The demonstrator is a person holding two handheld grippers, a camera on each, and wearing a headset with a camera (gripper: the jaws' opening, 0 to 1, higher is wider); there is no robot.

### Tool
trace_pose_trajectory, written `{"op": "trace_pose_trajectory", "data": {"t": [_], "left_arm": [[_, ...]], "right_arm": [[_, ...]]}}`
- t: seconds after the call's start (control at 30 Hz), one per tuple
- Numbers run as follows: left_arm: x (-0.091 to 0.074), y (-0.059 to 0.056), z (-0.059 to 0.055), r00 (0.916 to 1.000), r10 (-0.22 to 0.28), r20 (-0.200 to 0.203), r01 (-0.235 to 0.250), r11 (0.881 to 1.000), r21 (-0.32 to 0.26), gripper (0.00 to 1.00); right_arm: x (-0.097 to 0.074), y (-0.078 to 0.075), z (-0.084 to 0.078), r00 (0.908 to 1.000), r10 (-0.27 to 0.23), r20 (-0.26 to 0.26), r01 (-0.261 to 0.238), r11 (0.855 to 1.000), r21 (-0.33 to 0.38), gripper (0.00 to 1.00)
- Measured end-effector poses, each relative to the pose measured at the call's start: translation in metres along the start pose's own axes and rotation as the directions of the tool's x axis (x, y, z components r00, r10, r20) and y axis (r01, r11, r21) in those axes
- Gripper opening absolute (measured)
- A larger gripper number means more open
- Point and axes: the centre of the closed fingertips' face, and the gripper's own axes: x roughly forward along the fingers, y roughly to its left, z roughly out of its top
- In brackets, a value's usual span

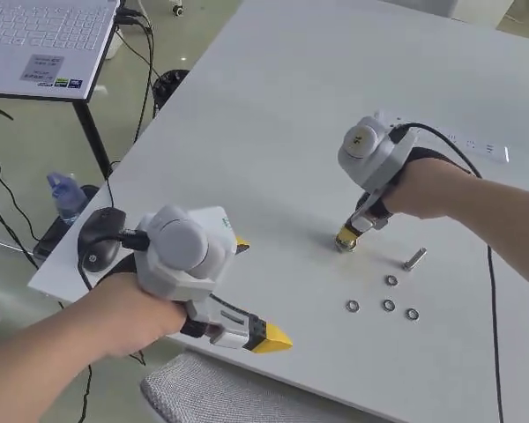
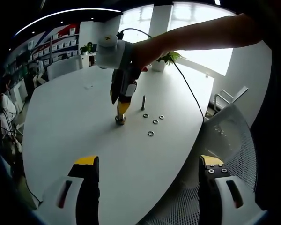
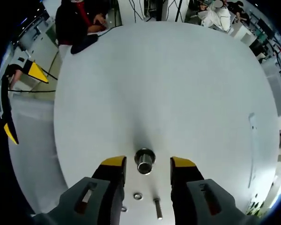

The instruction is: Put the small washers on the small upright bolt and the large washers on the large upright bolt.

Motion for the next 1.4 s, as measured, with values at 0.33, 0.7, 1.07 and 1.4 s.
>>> {"op": "trace_pose_trajectory", "data": {"t": [0.33, 0.7, 1.07, 1.4], "left_arm": [[-0.003, -0.001, 0.003, 0.9999, 0.012, 0.008, -0.012, 1.0, 0.003, 0.9], [-0.011, -0.003, 0.007, 0.9992, 0.04, 0.008, -0.04, 0.999, -0.012, 0.89], [-0.011, -0.002, 0.008, 0.9987, 0.051, 0.005, -0.051, 0.999, -0.006, 0.88], [-0.01, -0.003, 0.01, 0.9986, 0.052, 0.003, -0.052, 0.999, -0.002, 0.87]], "right_arm": [[-0.021, -0.001, -0.004, 0.9995, -0.004, 0.03, 0.004, 1.0, 0.009, 0.39], [-0.031, 0.002, -0.029, 0.9995, -0.027, 0.016, 0.027, 0.999, -0.025, 0.38], [-0.051, 0.008, -0.067, 0.9988, -0.028, 0.04, 0.028, 1.0, 0.002, 0.38], [-0.057, 0.015, -0.1, 0.9979, -0.021, 0.061, 0.02, 0.999, 0.029, 0.38]]}}
